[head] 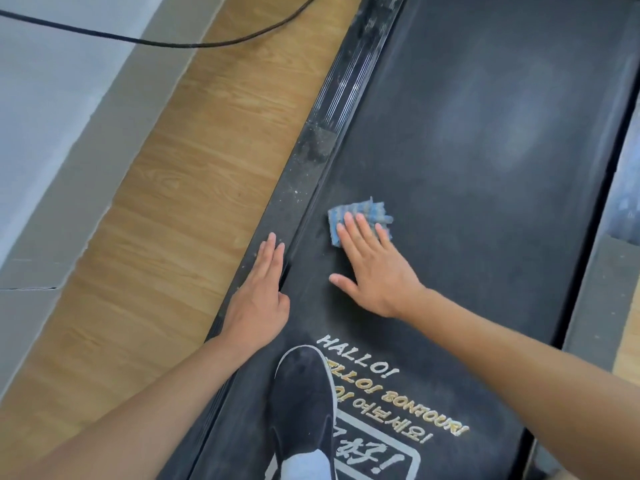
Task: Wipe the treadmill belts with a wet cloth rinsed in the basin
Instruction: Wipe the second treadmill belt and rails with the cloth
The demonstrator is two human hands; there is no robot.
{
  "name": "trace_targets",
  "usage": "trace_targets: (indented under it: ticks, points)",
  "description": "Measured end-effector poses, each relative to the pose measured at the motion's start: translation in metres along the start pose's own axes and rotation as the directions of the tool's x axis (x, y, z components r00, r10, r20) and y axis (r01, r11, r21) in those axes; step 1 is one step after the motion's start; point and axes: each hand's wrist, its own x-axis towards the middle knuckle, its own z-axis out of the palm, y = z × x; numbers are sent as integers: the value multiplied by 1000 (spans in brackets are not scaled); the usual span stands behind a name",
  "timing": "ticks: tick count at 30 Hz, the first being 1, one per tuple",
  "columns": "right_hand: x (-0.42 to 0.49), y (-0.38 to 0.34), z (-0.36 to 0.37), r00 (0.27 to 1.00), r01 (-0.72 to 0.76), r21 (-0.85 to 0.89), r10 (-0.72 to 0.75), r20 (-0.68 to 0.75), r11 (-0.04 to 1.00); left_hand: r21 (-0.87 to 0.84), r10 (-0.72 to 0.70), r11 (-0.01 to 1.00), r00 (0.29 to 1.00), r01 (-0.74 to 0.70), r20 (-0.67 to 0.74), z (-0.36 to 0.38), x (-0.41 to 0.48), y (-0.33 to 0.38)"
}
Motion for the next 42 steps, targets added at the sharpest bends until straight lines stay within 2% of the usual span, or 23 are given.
trace_targets:
  ticks: [2,4,6,7,8,10,12,16,19,22,26,29,31,32,34,36,38,42]
  points:
    - [-36,-31,19,981,189,60,-191,44,980,-3,16,1000,1000,-16,5,-2,1,-2]
    - [-62,-45,29,918,367,80,-375,130,927,1,37,999,999,-37,9,-3,0,-4]
    - [-59,-34,26,869,474,38,-474,143,880,17,42,999,999,-42,9,-5,-1,-4]
    - [-49,-23,21,872,478,-1,-474,124,878,23,43,999,999,-43,6,-6,-1,-3]
    - [-34,-12,13,895,440,-38,-434,104,897,29,47,998,999,-47,6,-6,0,-3]
    - [3,14,-7,962,272,-83,-268,55,959,43,45,998,999,-46,24,-6,0,-2]
    - [44,32,-29,995,101,-96,-100,20,990,60,38,997,998,-41,41,-7,1,-2]
    - [94,39,-52,990,-138,31,138,18,990,100,40,994,997,-47,72,-9,2,-3]
    - [82,8,-37,982,-182,165,187,-11,969,82,52,995,997,-56,53,-4,2,-3]
    - [28,-36,-12,999,-45,238,45,6,970,-11,35,999,999,-34,19,-2,1,-5]
    - [-25,-67,9,985,130,238,-152,76,963,-89,21,996,1000,-20,8,0,3,-6]
    - [-47,-70,14,941,292,236,-322,100,927,-97,18,995,1000,-18,7,-1,2,-7]
    - [-66,-74,24,888,430,151,-447,106,890,-77,9,997,1000,-8,13,0,1,-8]
    - [-71,-75,30,883,450,99,-458,101,888,-66,7,998,1000,-6,11,-1,1,-8]
    - [-58,-64,32,918,383,60,-387,84,922,-54,1,999,1000,-1,-1,-1,1,-7]
    - [-21,-42,15,988,155,45,-153,-33,987,-25,-1,1000,1000,1,-9,1,2,-6]
    - [16,-18,-10,999,-16,68,19,-47,998,-2,-30,1000,999,30,-18,3,1,-6]
    - [60,-7,-37,999,-30,51,32,-40,998,-13,-55,998,991,54,-124,2,6,-7]
